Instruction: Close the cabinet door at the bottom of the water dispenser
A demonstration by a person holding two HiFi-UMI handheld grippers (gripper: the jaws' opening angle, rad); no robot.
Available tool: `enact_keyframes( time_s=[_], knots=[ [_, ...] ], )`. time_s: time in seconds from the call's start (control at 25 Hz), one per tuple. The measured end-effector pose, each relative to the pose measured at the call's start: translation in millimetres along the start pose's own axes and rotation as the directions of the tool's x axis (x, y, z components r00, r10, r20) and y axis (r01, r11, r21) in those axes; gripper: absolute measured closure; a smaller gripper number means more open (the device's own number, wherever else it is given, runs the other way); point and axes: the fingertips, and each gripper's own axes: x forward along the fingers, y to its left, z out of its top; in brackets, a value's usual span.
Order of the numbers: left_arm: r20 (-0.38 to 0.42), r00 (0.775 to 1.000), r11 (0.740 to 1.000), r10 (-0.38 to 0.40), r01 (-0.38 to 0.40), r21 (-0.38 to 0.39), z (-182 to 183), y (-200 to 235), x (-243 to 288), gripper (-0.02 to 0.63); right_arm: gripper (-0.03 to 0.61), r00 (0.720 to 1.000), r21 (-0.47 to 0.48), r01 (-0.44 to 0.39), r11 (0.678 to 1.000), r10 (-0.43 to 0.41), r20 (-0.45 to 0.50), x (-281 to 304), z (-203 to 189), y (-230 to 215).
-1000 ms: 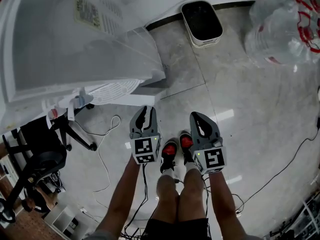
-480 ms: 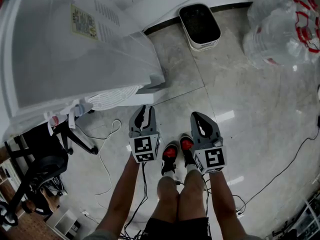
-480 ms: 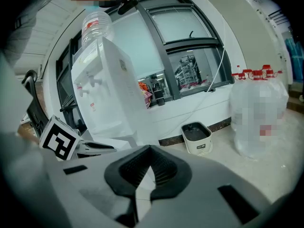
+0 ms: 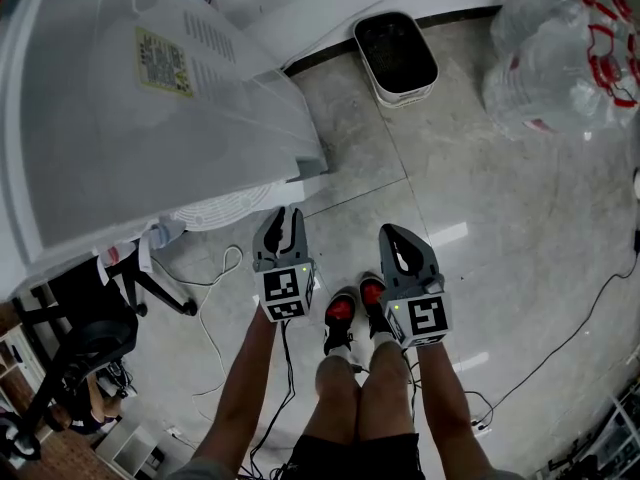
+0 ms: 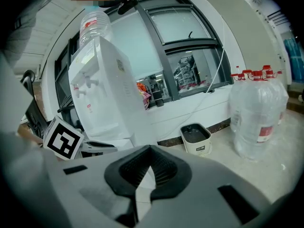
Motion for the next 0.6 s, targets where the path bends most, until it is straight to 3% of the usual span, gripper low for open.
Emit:
enact_keyframes(
  time_s=[0.6],
  knots=[
    [0.012,1.000,1.000,0.021,-0.021,0.000,15.6,7.6,21.9,0.505,0.566,1.000,-0.002,0.011,1.000,-0.011,-0.008,13.2,5.8,-15.3]
  ],
)
